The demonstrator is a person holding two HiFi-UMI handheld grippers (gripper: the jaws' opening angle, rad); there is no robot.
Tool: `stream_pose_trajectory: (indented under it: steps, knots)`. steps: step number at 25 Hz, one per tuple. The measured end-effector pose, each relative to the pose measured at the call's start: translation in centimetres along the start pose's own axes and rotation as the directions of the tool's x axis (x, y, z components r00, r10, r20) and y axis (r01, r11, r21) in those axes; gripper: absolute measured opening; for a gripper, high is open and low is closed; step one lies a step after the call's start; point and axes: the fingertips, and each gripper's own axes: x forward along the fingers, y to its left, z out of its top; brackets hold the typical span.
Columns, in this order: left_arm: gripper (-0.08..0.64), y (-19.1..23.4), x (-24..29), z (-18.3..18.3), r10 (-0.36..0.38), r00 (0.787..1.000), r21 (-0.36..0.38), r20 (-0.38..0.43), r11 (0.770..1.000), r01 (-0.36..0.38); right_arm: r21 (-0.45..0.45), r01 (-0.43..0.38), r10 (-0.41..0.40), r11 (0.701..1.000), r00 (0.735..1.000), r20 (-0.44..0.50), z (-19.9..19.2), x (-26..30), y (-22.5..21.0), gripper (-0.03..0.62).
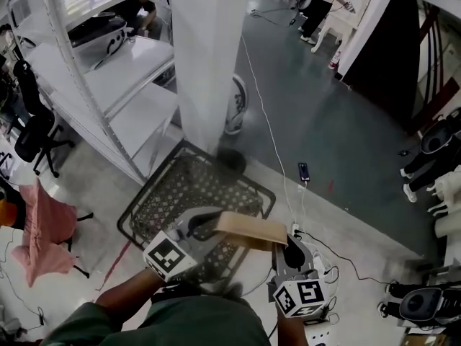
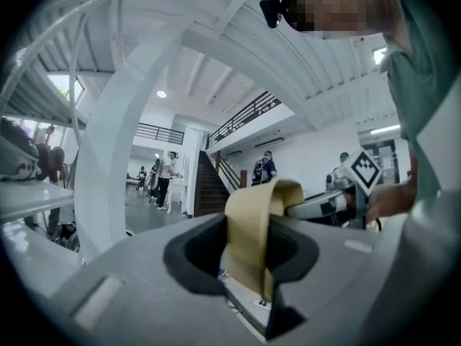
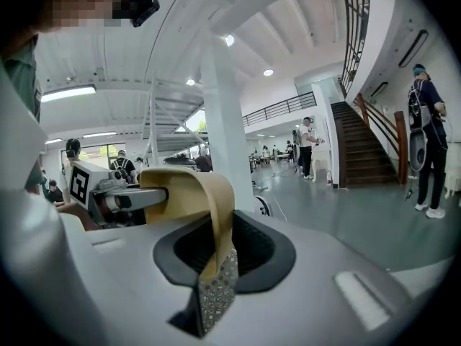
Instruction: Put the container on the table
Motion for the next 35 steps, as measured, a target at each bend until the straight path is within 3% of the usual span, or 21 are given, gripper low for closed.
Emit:
stream_pose_trajectory:
  steps: [9, 24, 35]
  knots:
    - [0.11, 3.1, 2.3, -2.7, -0.058, 0.997, -0.033, -0.048, 0.998, 0.057, 0.041, 0.068, -0.067, 0.997, 0.997, -0.034, -1.9, 3.2, -1.6, 0.054]
    - [0.11, 5.7, 9.7, -12.8, -0.032, 0.977, -0.08, -0.213, 0.997, 0.015, 0.166, 0.016, 0.01, 0.986, 0.988, -0.155, -10.5, 9.0, -9.8, 0.052]
    - [0.111, 7.2, 12.5, -22.0, -0.031, 0.942, -0.157, -0.334, 0.987, -0.023, 0.237, 0.022, 0.043, 0.971, 0.963, -0.265, -19.0, 12.6, -13.2, 0.051]
